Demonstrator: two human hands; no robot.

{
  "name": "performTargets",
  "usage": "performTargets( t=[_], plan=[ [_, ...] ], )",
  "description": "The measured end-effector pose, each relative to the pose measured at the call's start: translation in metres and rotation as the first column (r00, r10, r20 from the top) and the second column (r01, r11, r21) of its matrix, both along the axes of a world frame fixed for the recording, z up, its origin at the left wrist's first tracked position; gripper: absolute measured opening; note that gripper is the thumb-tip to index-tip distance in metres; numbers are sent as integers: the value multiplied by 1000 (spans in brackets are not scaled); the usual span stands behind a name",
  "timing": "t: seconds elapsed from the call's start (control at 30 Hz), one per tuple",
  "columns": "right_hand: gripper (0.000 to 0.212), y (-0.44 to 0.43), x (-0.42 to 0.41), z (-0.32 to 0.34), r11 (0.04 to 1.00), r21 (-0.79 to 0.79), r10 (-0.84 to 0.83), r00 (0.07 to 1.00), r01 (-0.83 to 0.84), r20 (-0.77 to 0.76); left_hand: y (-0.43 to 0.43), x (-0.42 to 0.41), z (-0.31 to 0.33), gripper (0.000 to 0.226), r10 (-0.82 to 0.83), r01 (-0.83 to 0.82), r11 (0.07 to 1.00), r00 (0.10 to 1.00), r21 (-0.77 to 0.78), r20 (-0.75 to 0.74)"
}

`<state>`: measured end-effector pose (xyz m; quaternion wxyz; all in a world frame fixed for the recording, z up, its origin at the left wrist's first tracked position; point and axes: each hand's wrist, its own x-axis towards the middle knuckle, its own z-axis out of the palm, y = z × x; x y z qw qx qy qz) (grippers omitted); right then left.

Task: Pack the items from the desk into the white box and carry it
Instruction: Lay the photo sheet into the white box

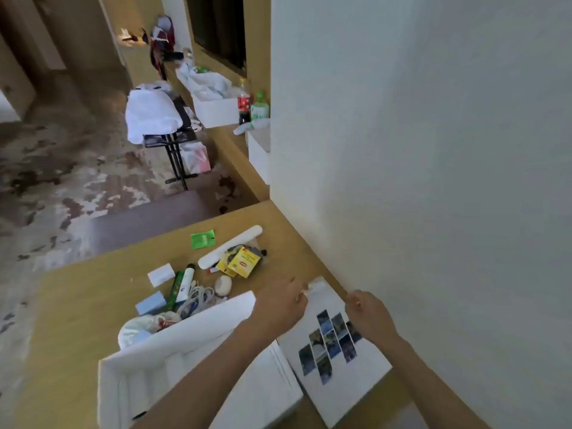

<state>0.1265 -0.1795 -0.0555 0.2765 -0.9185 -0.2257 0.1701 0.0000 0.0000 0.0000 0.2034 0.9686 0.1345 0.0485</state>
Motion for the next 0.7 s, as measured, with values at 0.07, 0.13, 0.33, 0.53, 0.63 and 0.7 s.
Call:
performTargets(
  t=[0.07, 0.13, 0.33, 0.53, 0.63, 0.7],
  plan=[
    [28, -10, 5, -10, 995, -89, 37, 998, -41, -40, -8, 31, -19, 31, -44, 36, 998, 986, -50, -160],
    [27, -19, 6, -21, 986, -143, 74, 993, -88, -96, -10, 54, -41, 41, -65, 46, 997, 919, -59, -389],
    [54, -31, 8, -57, 954, -217, 172, 970, -207, -169, 5, 79, -103, 99, 142, -168, 986, 787, 13, -601],
    [98, -26, 12, -77, 914, -372, 141, 987, -160, -78, 16, 74, -122, 101, 267, -320, 947, 743, 25, -614],
    [98, -25, 17, -81, 904, -397, 129, 987, -157, -97, 25, 75, -118, 88, 289, -363, 932, 749, -4, -597],
    [97, -24, 17, -83, 897, -410, 132, 986, -163, -103, 30, 77, -116, 70, 296, -410, 910, 745, -60, -598]
  ],
)
